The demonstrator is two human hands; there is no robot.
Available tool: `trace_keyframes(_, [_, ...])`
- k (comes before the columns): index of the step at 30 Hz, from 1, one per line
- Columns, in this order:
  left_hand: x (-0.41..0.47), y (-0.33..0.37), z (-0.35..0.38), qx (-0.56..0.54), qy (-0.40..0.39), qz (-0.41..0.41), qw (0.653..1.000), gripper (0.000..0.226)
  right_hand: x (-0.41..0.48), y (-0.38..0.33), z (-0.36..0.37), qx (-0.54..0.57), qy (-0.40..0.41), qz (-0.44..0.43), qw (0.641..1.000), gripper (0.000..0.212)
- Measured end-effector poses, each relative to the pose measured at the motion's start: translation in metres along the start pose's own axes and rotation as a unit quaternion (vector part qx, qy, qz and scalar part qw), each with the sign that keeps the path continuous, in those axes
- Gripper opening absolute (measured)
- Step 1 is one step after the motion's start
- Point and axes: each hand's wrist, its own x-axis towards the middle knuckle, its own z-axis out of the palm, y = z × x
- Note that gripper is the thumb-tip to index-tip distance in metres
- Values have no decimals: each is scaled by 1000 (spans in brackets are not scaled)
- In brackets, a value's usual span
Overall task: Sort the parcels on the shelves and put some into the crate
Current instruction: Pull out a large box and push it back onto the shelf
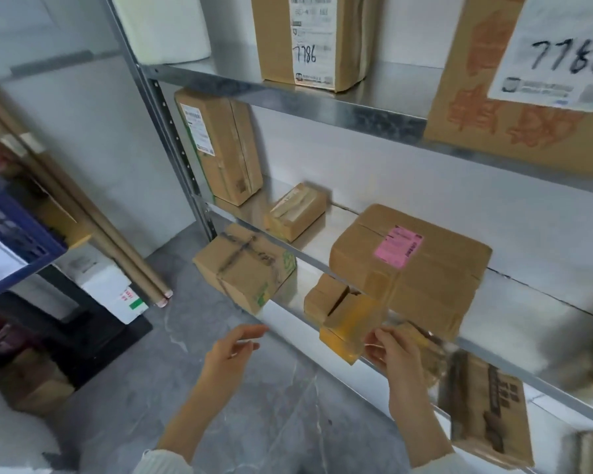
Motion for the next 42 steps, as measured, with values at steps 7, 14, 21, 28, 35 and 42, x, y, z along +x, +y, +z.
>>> trace_keyframes(7, [80, -7, -53, -7, 50, -11, 999, 60, 66, -12, 94, -11, -36, 37, 999, 15])
trace_keyframes(14, [145, -16, -84, -26, 60, -39, 997, 57, 111, -20, 143, -39, -32, 38, 998, 22])
trace_keyframes(21, [230, -22, -124, -72, -1, 15, 997, 51, 139, -21, 200, -1, 21, 39, 999, 26])
trace_keyframes(28, [314, -60, -183, -47, -106, 26, 993, 15, 130, 8, 273, 77, 86, 25, 993, 21])
trace_keyframes(35, [374, -95, -248, 22, -173, -13, 985, 33, 101, 43, 346, 68, 164, 28, 984, 17])
trace_keyframes(42, [414, -131, -256, 26, -189, -15, 981, 29, 122, 95, 395, 3, 150, 106, 983, 16])
